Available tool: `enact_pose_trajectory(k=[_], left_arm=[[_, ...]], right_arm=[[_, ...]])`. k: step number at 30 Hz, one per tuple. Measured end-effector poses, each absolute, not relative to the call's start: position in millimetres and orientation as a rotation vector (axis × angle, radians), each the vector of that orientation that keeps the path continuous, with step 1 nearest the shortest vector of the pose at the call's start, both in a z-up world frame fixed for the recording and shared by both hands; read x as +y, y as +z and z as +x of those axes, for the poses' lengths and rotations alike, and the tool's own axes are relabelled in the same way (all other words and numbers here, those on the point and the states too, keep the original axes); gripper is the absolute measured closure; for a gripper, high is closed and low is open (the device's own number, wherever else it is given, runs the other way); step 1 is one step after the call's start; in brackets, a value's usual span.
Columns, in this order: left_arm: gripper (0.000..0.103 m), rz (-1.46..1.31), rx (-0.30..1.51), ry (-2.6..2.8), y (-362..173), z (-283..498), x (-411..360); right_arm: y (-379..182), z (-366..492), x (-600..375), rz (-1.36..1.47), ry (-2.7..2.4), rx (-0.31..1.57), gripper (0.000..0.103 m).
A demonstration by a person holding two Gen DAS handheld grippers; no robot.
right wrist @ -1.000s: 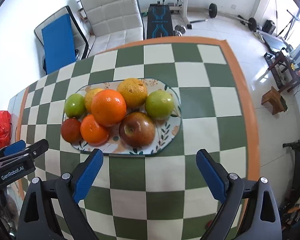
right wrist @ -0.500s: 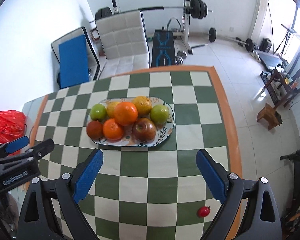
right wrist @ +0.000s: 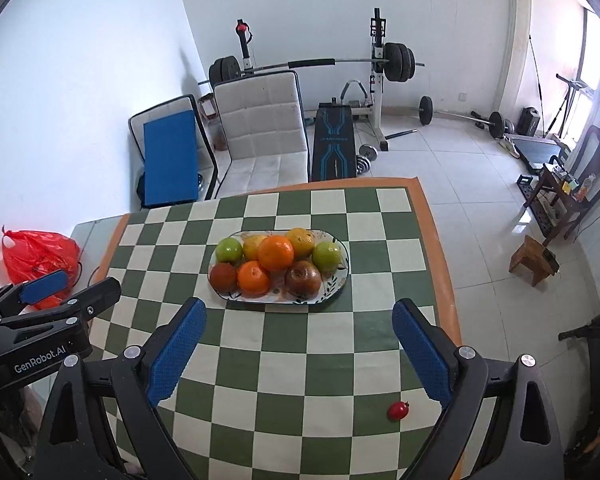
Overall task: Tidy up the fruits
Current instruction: 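Lift both open grippers away from the plate, then grasp the red cherry tomato on the table with the right gripper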
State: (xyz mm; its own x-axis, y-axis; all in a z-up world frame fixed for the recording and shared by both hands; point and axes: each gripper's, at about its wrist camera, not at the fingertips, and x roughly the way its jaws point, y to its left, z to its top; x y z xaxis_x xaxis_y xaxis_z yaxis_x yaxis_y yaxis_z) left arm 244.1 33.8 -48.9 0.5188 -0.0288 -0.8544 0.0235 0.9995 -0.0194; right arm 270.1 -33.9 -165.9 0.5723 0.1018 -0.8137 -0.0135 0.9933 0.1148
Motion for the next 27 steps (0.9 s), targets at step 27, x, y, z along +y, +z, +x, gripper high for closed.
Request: enact_pose_trajectory(k=[27], left_arm=[[0.001, 0.042, 1.033, -0.012, -44.1, 225.6, 17.4]], right_arm=[[-184.0, 258.5, -78.0, 0.243, 0.051, 1.021, 0.006]])
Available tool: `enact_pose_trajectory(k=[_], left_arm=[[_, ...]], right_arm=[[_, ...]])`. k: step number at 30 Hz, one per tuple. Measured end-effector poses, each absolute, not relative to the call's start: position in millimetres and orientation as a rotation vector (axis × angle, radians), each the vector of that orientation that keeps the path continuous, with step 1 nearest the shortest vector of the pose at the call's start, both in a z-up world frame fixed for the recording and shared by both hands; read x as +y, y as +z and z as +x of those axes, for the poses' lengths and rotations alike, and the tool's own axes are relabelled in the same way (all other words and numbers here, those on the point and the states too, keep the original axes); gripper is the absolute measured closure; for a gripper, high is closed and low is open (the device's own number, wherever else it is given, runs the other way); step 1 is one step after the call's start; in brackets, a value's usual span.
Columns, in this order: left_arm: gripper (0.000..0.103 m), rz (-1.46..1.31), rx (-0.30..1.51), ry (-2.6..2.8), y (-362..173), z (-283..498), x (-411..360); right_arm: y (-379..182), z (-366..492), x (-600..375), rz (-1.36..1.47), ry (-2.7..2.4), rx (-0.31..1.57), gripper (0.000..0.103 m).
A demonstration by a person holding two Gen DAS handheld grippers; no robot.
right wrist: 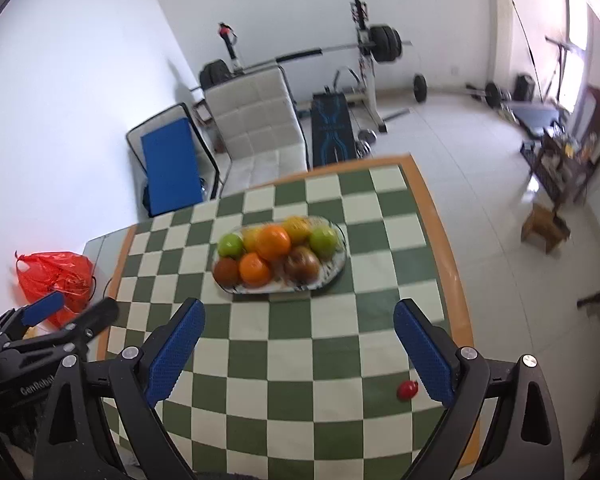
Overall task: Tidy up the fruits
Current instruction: 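Grasp the red cherry tomato on the table with the right gripper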
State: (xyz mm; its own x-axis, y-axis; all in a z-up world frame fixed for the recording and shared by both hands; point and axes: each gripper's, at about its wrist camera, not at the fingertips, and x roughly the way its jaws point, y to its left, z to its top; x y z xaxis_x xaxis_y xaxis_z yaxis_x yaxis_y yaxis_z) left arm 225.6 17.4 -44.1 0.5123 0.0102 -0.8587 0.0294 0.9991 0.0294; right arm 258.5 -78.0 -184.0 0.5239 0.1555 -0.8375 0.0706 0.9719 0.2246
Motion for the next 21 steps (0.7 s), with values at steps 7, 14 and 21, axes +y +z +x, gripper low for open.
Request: enact_pose_trajectory(k=[7, 14, 21], left_arm=[[0.001, 0.064, 1.197, 0.009, -114.7, 249.9, 9.8], [0.001, 0.061, 1.325, 0.023, -182.7, 261.4, 0.8], [0.001, 0.089, 1.283, 0.038, -194.9, 279.5, -11.3]], right_arm=[[-302.9, 252.3, -140.2, 0.345, -0.082, 1.272, 0.006], [-414.0, 239.8, -174.7, 0.416, -0.167, 1.455, 0.026], [-485.2, 242.0, -185.3, 0.424, -0.244, 1.57, 0.058]])
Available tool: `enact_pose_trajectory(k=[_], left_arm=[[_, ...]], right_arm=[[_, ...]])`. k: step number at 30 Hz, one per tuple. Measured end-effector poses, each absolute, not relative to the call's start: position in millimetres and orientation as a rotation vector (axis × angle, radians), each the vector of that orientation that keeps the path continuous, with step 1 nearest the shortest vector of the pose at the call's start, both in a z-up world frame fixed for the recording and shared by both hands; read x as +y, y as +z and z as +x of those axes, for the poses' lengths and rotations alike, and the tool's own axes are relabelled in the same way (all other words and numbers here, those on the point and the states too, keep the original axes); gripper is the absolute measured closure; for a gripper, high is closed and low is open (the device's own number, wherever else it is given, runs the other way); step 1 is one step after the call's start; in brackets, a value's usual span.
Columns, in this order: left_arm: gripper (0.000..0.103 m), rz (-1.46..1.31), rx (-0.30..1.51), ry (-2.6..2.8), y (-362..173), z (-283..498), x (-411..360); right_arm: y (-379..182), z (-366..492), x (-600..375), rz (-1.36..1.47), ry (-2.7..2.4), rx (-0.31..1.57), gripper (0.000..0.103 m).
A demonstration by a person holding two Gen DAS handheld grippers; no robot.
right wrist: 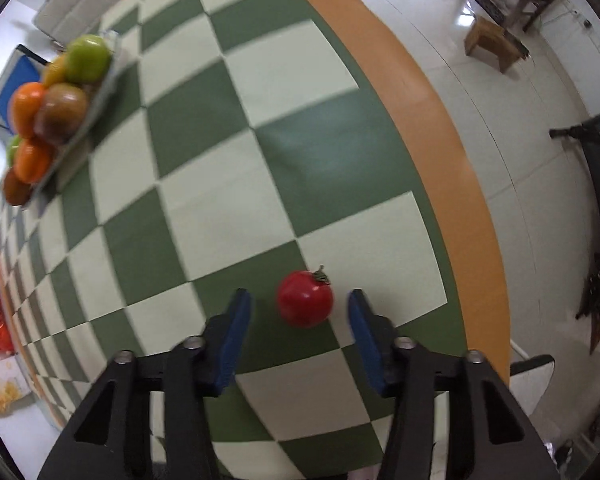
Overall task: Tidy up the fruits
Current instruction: 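Grasp the red cherry tomato on the table with the right gripper, then carry the cherry tomato to the plate edge and open the right gripper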
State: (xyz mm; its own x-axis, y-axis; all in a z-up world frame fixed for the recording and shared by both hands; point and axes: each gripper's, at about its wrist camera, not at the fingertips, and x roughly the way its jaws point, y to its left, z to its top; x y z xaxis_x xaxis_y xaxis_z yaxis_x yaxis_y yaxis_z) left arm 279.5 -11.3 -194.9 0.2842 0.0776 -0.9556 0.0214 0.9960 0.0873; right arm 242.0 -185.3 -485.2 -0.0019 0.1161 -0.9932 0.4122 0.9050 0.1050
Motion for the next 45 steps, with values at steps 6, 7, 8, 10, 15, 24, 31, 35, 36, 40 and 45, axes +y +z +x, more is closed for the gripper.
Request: enact_pose_trajectory(k=[6, 7, 8, 10, 15, 24, 31, 35, 36, 40, 45], left_arm=[[0.001, 0.087, 1.247, 0.032, -193.0, 298.4, -17.6], [0.001, 0.08, 1.242, 0.031, -192.3, 300.9, -17.2], [0.001, 0.067, 1.237, 0.026, -191.6, 303.4, -16.3], [0.001, 0.054, 1.231, 0.035, -191.8, 309.2, -11.9], [0.001, 0.004, 1.215, 0.075, -193.4, 323.3, 8.2], [0.001, 0.051, 1.276, 0.092, -224.1, 363.9, 21.1], [0.001, 0.1, 1.337, 0.088, -260.4, 382.5, 29.7], [0.001, 0.085, 1.36, 0.091, -271.9, 389.0, 38.4], [0.001, 0.083, 1.363, 0.093, -273.7, 390.4, 40.5], [0.001, 0.068, 1.371, 0.098, -276.1, 394.6, 46.6], [0.001, 0.07, 1.364, 0.091, -273.3, 396.4, 47.5]], right_arm=[[-494.2, 244.5, -176.5, 0.387, -0.227, 1.566, 0.07], [-492.0, 246.5, -173.6, 0.39, -0.212, 1.555, 0.07], [-489.4, 248.7, -170.9, 0.391, -0.199, 1.543, 0.07], [-476.9, 256.3, -162.4, 0.392, -0.153, 1.505, 0.07], [-434.3, 293.7, -128.4, 0.415, 0.006, 1.397, 0.07], [-435.2, 393.1, -41.1, 0.453, 0.242, 1.324, 0.07], [-468.6, 434.5, -10.2, 0.451, 0.263, 1.38, 0.07], [-473.3, 446.9, 0.6, 0.427, 0.263, 1.374, 0.07], [-473.6, 449.6, 0.0, 0.437, 0.264, 1.37, 0.07], [-477.2, 456.3, 2.2, 0.445, 0.249, 1.376, 0.069], [-474.2, 452.0, -6.0, 0.474, 0.226, 1.391, 0.055]])
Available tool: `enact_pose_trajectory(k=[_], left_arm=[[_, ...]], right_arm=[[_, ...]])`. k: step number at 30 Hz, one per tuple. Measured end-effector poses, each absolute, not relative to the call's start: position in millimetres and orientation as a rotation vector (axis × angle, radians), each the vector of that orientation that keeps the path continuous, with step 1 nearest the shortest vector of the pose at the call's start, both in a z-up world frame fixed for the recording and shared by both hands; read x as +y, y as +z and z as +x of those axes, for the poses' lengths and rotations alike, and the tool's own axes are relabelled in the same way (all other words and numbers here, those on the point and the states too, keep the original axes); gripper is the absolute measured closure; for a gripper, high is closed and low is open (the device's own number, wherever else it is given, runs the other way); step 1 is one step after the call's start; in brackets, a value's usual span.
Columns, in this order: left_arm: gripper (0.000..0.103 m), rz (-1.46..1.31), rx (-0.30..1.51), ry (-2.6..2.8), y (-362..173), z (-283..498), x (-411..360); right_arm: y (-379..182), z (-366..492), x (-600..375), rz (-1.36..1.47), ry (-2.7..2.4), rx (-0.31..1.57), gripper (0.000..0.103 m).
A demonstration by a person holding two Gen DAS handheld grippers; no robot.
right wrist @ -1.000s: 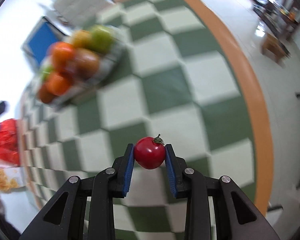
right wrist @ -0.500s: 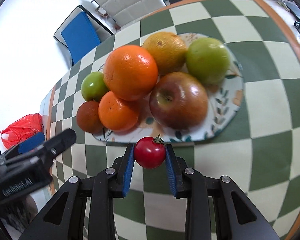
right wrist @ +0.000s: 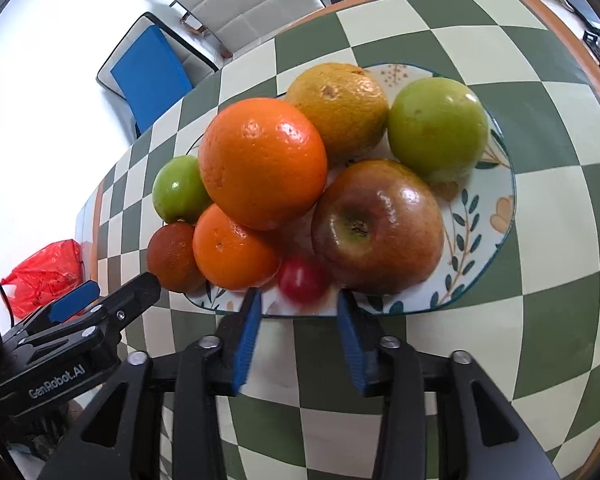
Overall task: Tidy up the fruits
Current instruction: 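Carry the cherry tomato to the plate edge and open the right gripper, then lift both open grippers back from the plate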
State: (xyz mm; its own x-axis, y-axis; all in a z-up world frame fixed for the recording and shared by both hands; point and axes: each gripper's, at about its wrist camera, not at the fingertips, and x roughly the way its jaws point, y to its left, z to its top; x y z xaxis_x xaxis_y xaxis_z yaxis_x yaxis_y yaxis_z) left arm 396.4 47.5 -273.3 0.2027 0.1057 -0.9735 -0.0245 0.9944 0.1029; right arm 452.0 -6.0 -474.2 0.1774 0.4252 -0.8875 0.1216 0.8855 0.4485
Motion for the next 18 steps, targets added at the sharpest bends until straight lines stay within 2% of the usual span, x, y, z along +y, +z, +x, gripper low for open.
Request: enact_pose_trajectory(k=[1, 5, 9, 14, 18], left_arm=[[0.001, 0.071, 1.362, 0.091, -272.3, 396.5, 47.5], [0.001, 0.062, 1.352, 0.095, -265.0, 394.8, 48.5], [0.001, 0.048, 1.337, 0.109, -254.8, 390.5, 48.5], [0.001, 0.029, 1.311, 0.125, -238.6, 379.9, 43.5], [0.001, 0.029, 1.284, 0.124, -222.2, 368.7, 36.5]], right_arm=[[-472.1, 450.3, -7.6, 0.471, 0.219, 1.392, 0.049], [-451.6, 440.5, -16.2, 0.401, 0.182, 1.365, 0.045], [-426.4, 432.3, -23.0, 0.276, 0.125, 1.326, 0.015], [-397.8, 425.7, -27.8, 0.137, 0.077, 1.272, 0.007], [-374.5, 417.5, -33.6, 0.119, 0.072, 1.231, 0.007]])
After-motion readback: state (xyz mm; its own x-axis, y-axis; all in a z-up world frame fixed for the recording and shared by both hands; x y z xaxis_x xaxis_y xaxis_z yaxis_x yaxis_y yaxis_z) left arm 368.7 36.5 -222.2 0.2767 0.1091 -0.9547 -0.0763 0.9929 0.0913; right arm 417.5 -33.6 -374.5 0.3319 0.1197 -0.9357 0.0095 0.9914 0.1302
